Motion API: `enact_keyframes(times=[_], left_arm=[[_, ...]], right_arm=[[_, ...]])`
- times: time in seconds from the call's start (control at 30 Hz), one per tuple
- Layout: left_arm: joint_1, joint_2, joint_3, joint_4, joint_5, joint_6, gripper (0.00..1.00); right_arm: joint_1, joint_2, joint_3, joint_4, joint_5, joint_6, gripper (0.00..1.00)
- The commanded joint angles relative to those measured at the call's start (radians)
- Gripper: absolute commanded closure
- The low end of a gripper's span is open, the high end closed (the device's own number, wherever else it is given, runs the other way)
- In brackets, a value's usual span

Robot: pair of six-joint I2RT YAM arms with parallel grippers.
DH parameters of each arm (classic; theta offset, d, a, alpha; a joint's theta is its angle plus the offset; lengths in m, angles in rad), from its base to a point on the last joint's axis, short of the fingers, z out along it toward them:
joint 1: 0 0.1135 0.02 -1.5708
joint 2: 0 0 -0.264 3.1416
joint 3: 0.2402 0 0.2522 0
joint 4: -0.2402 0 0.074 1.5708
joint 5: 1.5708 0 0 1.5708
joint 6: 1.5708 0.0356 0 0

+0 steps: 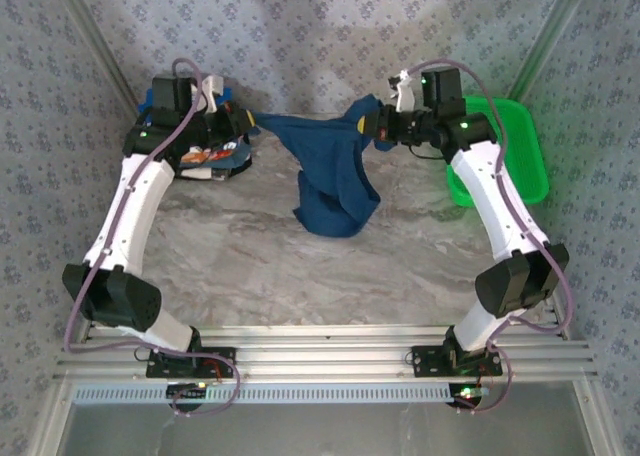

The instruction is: Fold and stack the t-shirts

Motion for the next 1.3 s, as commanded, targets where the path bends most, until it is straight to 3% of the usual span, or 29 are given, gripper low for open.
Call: enact_keyframes(times=[0.0,0.57,0.8,0.97,1.27], left_arm=[[0.034,-0.063,0.042,-0.04,-0.118,0.028,0.98],[-0.003,-0.35,-0.19,0.009,-0.077,0.006,0.97],[-0.006,-0.43,-0.279,0.072,-0.075,-0.032,0.95],[-0.027,-0.386,-0.335,0.119,-0.134,-0.044,0.96],[-0.041,-0.369,-0.434,0.123,-0.211,0.025,0.96]], right_arm=[[-0.055,-0.054,0.069,-0.101,0.041,-0.046,1.0],[-0.199,-0.2,0.147,-0.195,-0.032,-0.095,1.0],[-0.302,-0.214,0.18,-0.146,-0.104,-0.038,1.0],[-0.295,-0.153,0.205,-0.166,-0.138,-0.008,1.0],[-0.217,-0.156,0.001,-0.111,-0.09,0.014,1.0]])
